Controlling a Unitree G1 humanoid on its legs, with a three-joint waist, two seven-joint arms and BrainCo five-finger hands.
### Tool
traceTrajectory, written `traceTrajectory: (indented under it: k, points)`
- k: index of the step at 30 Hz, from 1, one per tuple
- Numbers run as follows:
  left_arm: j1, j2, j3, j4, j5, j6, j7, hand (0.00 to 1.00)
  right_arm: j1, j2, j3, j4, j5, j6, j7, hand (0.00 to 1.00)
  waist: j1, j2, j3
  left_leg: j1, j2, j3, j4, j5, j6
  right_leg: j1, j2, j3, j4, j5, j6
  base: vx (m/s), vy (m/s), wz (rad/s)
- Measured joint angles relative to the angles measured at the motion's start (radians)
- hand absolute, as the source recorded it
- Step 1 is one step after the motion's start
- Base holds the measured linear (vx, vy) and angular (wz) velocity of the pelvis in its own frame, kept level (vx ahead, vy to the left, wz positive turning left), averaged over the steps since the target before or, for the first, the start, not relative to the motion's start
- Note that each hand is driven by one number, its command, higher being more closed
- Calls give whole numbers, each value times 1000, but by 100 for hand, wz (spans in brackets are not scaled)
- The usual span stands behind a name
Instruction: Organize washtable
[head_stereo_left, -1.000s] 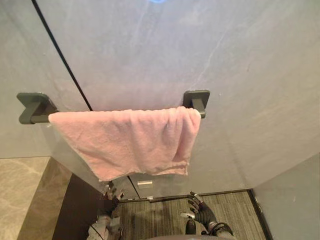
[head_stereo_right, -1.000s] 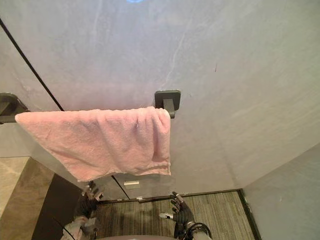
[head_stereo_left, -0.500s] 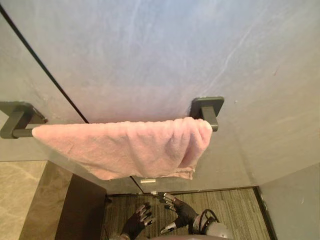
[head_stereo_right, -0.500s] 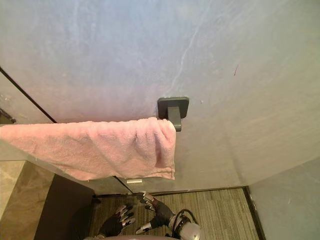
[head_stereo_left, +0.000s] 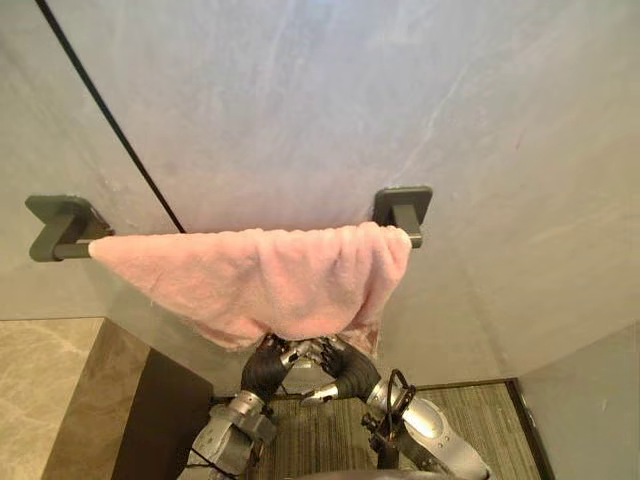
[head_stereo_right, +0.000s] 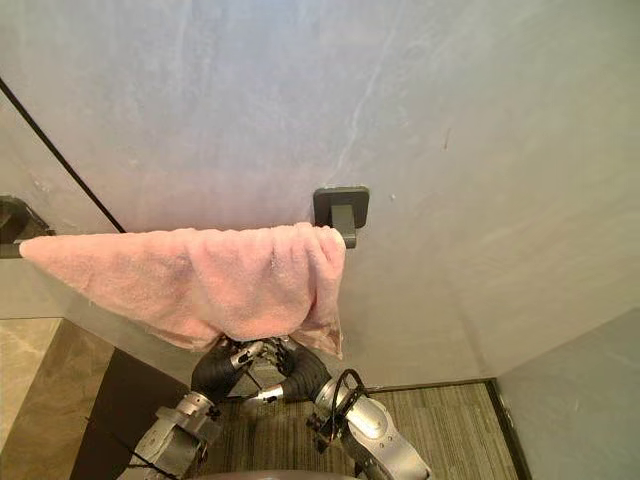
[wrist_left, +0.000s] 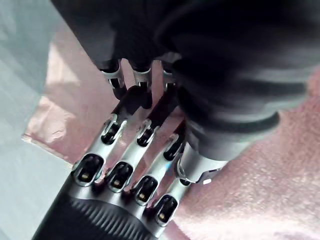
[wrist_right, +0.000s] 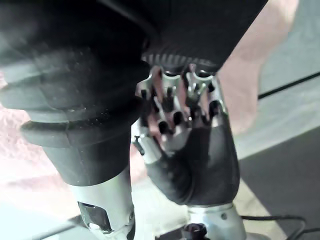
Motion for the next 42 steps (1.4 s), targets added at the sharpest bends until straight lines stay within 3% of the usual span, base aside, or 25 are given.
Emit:
traceTrajectory:
  k: [9, 20, 26, 33, 38, 42]
  points:
    - [-17, -89, 33, -42, 8, -28, 40, 0, -44, 34, -7, 0, 3, 0, -33, 0, 0, -4, -2, -3, -3, 3, 20, 0, 0, 3, 0, 7, 0, 13, -6, -42, -11, -2]
    - [-44, -178, 153, -42, 200, -43, 150, 0, -67, 66, -105, 6, -10, 0, -80, 0, 1, -15, -15, -22, 1, 2, 24, 0, 0, -10, -1, 6, 0, 17, -8, -18, -5, 0]
    - [-45, -226, 237, -37, 223, -43, 173, 0, -58, 70, -183, 56, -13, 2, -77, 0, 1, -11, -28, -30, 2, 2, 21, 1, -1, -22, 0, 6, 1, 17, -8, 11, 3, 0]
    - [-6, -249, 291, 9, 233, -40, 142, 0, 70, 74, -234, 106, -97, 17, -25, 0, 0, -12, -30, -29, 2, 3, 17, 1, -1, -22, 0, 6, 0, 16, -7, 0, 0, 0]
    - [53, -246, 307, 52, 288, -9, 65, 0, 188, 64, -291, 142, -212, 75, 37, 0, 1, -14, -31, -33, 2, 5, 16, 0, -1, -27, -1, 8, 0, 15, -7, 0, 0, 0]
    - [108, -184, 306, 75, 317, 24, -2, 0, 276, 39, -292, 141, -215, 98, 97, 0, -1, -13, -32, -47, 5, 11, 16, 0, -1, -43, -2, 13, 0, 15, -7, -13, -7, -6]
